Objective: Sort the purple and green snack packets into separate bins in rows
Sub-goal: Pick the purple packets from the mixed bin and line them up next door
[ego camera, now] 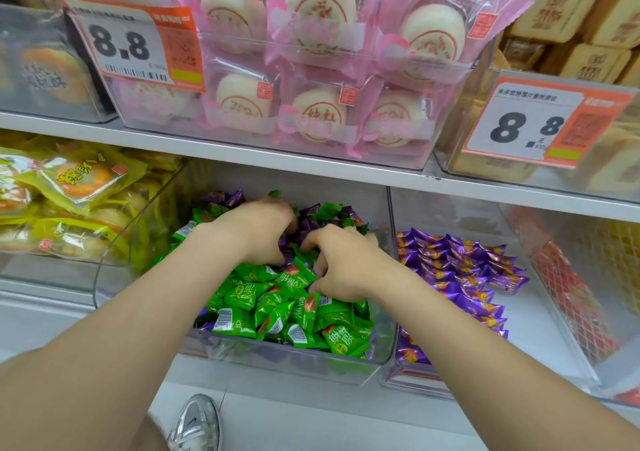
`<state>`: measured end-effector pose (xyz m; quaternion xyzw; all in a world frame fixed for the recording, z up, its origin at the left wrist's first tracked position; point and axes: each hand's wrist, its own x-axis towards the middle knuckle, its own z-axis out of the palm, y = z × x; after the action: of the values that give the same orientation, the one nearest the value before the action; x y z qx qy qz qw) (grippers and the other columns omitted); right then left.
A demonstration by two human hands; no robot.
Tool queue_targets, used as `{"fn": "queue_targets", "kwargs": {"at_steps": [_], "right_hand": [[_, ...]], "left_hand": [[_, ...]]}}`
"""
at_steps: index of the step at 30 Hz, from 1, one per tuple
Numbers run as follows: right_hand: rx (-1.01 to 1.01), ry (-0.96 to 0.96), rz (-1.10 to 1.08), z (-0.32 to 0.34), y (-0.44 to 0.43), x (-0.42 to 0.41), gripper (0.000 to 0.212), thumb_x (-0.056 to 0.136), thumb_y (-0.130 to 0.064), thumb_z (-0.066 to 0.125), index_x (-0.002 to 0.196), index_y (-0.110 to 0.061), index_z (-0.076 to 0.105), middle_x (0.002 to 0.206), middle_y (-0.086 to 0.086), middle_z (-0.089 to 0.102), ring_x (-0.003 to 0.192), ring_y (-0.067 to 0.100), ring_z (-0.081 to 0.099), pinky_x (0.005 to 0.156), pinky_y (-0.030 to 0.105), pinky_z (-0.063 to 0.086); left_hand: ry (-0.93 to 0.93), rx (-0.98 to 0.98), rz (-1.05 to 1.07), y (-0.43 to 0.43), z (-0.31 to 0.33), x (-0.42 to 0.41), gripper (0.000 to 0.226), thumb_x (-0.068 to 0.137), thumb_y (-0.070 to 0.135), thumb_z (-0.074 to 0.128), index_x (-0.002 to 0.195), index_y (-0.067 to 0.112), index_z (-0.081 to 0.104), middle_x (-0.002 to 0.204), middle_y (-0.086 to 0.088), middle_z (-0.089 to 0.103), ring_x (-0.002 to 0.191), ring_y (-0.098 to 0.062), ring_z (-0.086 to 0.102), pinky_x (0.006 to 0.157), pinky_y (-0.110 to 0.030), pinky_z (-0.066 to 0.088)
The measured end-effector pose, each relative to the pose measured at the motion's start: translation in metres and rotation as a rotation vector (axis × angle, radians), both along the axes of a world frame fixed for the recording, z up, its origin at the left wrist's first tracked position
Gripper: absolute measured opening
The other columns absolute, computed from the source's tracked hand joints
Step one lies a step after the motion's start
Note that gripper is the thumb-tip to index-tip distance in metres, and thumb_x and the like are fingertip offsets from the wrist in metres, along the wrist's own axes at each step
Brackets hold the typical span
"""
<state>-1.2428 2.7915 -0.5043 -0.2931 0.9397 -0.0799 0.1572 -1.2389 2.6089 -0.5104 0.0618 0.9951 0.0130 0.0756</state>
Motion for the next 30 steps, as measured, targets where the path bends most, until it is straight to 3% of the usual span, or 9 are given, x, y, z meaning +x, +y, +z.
{"fn": "queue_targets", "kwargs": {"at_steps": [6, 8, 10, 14, 17, 20, 24, 27, 30], "right_hand": [[-0.388, 0.145, -0.102, 0.009, 0.009, 0.001, 0.037, 0.084, -0.008, 0.067, 0.119, -0.02, 0.074, 0.097, -0.005, 0.064, 0.096, 0.018, 0.057, 0.086, 0.025, 0.044], [-0.514, 0.154, -0.122, 0.016, 0.019, 0.005, 0.03, 0.087, -0.013, 0.071, 0.115, -0.02, 0.076, 0.098, -0.008, 0.069, 0.093, 0.013, 0.063, 0.087, 0.024, 0.048], [-0.665, 0.03, -0.143, 0.018, 0.029, 0.009, 0.035, 0.087, -0.018, 0.075, 0.121, -0.024, 0.072, 0.099, -0.012, 0.072, 0.09, 0.014, 0.071, 0.091, 0.035, 0.057], [-0.846, -0.092, -0.193, 0.017, 0.045, 0.017, 0.045, 0.084, -0.025, 0.078, 0.126, -0.031, 0.062, 0.101, -0.009, 0.074, 0.086, 0.024, 0.074, 0.083, 0.053, 0.06], [-0.903, -0.023, -0.228, 0.021, 0.055, 0.025, 0.04, 0.085, -0.013, 0.082, 0.118, -0.032, 0.067, 0.1, -0.009, 0.076, 0.085, 0.02, 0.074, 0.081, 0.05, 0.061], [-0.944, -0.074, -0.242, 0.031, 0.067, 0.037, 0.034, 0.087, -0.006, 0.081, 0.112, -0.027, 0.073, 0.099, -0.007, 0.078, 0.085, 0.017, 0.076, 0.079, 0.044, 0.062], [-0.972, -0.177, -0.235, 0.045, 0.091, 0.05, 0.016, 0.092, -0.02, 0.08, 0.108, -0.022, 0.079, 0.093, -0.007, 0.081, 0.089, 0.011, 0.077, 0.086, 0.029, 0.062], [-1.052, -0.249, -0.313, 0.049, 0.111, 0.048, 0.009, 0.094, -0.02, 0.076, 0.101, -0.016, 0.082, 0.088, -0.001, 0.08, 0.079, 0.013, 0.074, 0.076, 0.023, 0.057], [-1.158, -0.416, -0.508, 0.042, 0.138, 0.033, 0.018, 0.094, -0.023, 0.072, 0.09, -0.009, 0.082, 0.087, 0.009, 0.076, 0.079, 0.021, 0.059, 0.074, 0.033, 0.043]], "left_hand": [[0.041, 0.104, 0.027, -0.01, 0.004, 0.004, 0.054, 0.072, 0.03, 0.093, 0.115, 0.022, 0.062, 0.113, 0.001, 0.063, 0.108, -0.023, 0.058, 0.091, -0.039, 0.051], [0.076, 0.197, 0.015, -0.013, 0.007, 0.008, 0.047, 0.075, 0.023, 0.091, 0.114, 0.022, 0.066, 0.108, 0.003, 0.067, 0.101, -0.02, 0.063, 0.089, -0.034, 0.053], [0.139, 0.309, 0.003, -0.012, 0.01, 0.014, 0.035, 0.083, 0.012, 0.08, 0.113, 0.025, 0.068, 0.103, 0.005, 0.071, 0.094, -0.015, 0.066, 0.088, -0.03, 0.054], [0.126, 0.588, 0.061, 0.001, 0.02, 0.033, 0.03, 0.093, 0.011, 0.055, 0.106, 0.038, 0.063, 0.089, 0.001, 0.071, 0.082, -0.022, 0.066, 0.077, -0.041, 0.056], [0.126, 0.854, 0.015, 0.022, 0.032, 0.053, 0.012, 0.095, 0.03, 0.063, 0.106, 0.033, 0.069, 0.083, 0.002, 0.069, 0.074, -0.019, 0.061, 0.069, -0.037, 0.052], [0.117, 0.986, -0.072, 0.038, 0.04, 0.066, 0.008, 0.102, 0.027, 0.067, 0.101, 0.021, 0.073, 0.065, 0.007, 0.05, 0.06, -0.01, 0.043, 0.054, -0.022, 0.037], [0.215, 1.03, -0.104, 0.055, 0.036, 0.068, 0.012, 0.103, 0.027, 0.066, 0.096, 0.021, 0.074, 0.062, 0.01, 0.045, 0.057, -0.01, 0.036, 0.054, -0.026, 0.029], [0.267, 1.101, -0.092, 0.078, 0.031, 0.069, 0.014, 0.103, 0.031, 0.066, 0.098, 0.023, 0.076, 0.062, 0.005, 0.05, 0.058, -0.007, 0.04, 0.056, -0.025, 0.032], [0.281, 1.192, -0.051, 0.1, 0.031, 0.068, 0.021, 0.098, 0.03, 0.059, 0.108, 0.03, 0.077, 0.073, 0.01, 0.058, 0.067, -0.005, 0.048, 0.064, -0.023, 0.037]]}}
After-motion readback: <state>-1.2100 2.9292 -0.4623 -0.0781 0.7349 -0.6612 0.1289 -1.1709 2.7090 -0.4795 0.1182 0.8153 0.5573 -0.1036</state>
